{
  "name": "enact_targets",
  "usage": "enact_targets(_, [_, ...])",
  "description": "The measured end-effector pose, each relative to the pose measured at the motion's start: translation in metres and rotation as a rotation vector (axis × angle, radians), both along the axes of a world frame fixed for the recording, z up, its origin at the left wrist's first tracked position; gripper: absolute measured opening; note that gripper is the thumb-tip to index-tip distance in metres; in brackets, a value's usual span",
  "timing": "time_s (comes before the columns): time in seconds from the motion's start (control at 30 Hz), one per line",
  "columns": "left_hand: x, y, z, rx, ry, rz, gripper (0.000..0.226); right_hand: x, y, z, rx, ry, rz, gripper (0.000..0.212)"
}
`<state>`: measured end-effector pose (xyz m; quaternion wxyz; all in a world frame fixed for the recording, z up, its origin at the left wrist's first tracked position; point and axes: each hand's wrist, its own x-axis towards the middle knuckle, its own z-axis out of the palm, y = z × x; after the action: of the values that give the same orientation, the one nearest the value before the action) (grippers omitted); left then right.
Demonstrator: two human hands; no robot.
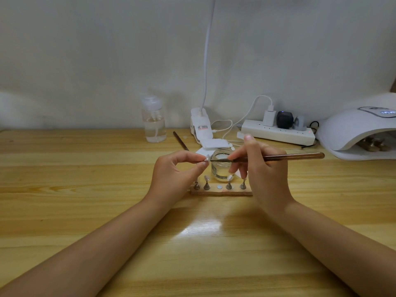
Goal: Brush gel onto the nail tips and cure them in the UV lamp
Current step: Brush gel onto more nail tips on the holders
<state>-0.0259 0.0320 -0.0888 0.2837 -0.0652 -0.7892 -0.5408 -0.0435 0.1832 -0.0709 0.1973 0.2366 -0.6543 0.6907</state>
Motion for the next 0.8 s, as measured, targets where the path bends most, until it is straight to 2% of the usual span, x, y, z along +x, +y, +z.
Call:
enact_targets(0.53, [-0.0011,-0.0004,-0.001,-0.008,-0.009,-0.003,0.022,0.0025,-0.001,-0.0011,0.013,0.03,0.029,0.042])
enact_targets(0.8, [-0.0011,-0.0003,-0.0012,-0.007,0.005,0.005,0.024,-0.0011,-0.0019,-0.0038,0.099,0.038,-0.003,0.036])
